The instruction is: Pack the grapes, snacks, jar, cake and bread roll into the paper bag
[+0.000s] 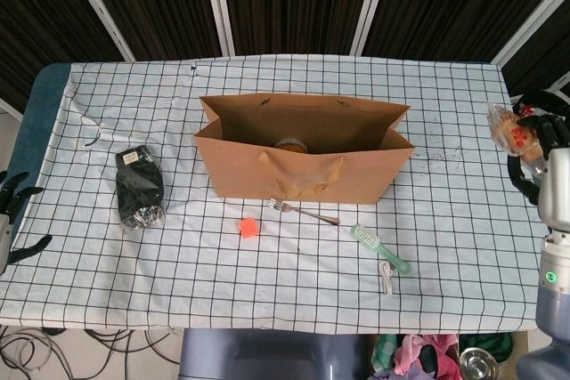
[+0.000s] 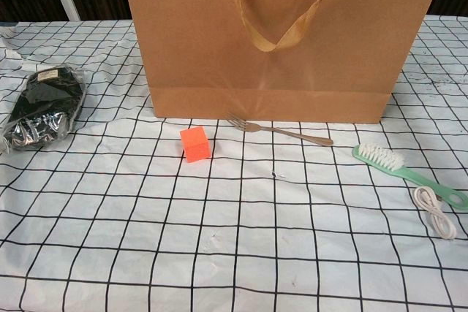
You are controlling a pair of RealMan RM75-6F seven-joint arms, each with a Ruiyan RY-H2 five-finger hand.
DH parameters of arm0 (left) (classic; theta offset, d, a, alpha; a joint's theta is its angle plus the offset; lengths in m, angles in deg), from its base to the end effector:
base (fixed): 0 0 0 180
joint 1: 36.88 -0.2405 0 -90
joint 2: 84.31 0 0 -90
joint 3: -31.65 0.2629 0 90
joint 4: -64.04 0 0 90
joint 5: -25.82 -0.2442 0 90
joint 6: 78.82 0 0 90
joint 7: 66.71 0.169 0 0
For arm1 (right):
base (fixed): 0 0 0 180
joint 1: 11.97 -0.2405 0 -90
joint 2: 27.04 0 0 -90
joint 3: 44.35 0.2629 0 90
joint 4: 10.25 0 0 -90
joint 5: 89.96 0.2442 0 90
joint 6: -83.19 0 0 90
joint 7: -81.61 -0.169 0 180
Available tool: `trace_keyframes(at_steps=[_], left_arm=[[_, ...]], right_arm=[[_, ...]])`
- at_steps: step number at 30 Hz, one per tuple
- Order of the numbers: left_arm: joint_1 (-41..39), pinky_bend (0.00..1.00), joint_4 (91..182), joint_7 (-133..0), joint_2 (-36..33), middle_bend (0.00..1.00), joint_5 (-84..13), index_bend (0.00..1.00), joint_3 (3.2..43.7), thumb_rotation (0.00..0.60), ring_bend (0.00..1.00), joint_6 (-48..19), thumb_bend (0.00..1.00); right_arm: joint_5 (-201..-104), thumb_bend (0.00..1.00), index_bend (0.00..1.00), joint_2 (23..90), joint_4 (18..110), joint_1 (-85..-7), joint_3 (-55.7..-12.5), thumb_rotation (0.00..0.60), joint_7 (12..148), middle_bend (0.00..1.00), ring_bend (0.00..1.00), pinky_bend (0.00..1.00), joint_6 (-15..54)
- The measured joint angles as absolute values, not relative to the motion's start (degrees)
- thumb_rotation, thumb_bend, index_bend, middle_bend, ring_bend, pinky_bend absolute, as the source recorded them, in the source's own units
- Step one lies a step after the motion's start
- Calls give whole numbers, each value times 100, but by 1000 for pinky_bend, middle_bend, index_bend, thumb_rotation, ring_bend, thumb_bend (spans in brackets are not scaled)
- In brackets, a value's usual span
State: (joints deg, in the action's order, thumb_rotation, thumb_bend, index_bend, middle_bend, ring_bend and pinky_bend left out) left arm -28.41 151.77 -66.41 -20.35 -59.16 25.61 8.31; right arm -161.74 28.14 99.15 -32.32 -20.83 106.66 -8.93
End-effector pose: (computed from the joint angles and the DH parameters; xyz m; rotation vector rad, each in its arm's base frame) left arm -0.3282 0.2447 0.1576 -1.3671 -0.7362 -0.9426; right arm -0.1796 -0.3265 0.2443 1.1217 -0.3883 1.0807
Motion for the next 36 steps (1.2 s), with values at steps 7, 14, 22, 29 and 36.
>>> trace_keyframes(at_steps=[7, 14, 22, 29, 36], left_arm=[[-2831, 4, 15170, -6664, -2047, 112, -5898, 265, 2561, 600, 0, 791, 91], [-2832, 4, 15184, -6676, -2065, 112, -5920, 265, 2579, 600, 0, 780, 91], [-2856, 4, 15191, -6803, -2125, 112, -5926, 264, 2570, 600, 0, 818, 92], [-2878, 4, 15200, -6921, -2178, 112, -5949, 264, 2567, 600, 0, 858, 91], [-2887, 4, 15205, -6966, -2199, 112, -5945, 264, 2563, 600, 0, 863, 91]], right_arm=[[-15638, 404, 407, 2608, 10014, -4140, -1552, 600, 10896, 407, 468, 293, 98], [-15038, 404, 410, 2823, 9975, -5176, -1289, 600, 11125, 405, 468, 293, 1039], [-14649, 404, 410, 3652, 9716, -6069, -1428, 600, 11515, 400, 455, 286, 1568], [-14639, 355, 352, 3944, 9697, -6318, -1718, 600, 11595, 333, 382, 270, 1795], [-14226, 191, 73, 3940, 9810, -6419, -1781, 600, 11576, 48, 169, 237, 2048]])
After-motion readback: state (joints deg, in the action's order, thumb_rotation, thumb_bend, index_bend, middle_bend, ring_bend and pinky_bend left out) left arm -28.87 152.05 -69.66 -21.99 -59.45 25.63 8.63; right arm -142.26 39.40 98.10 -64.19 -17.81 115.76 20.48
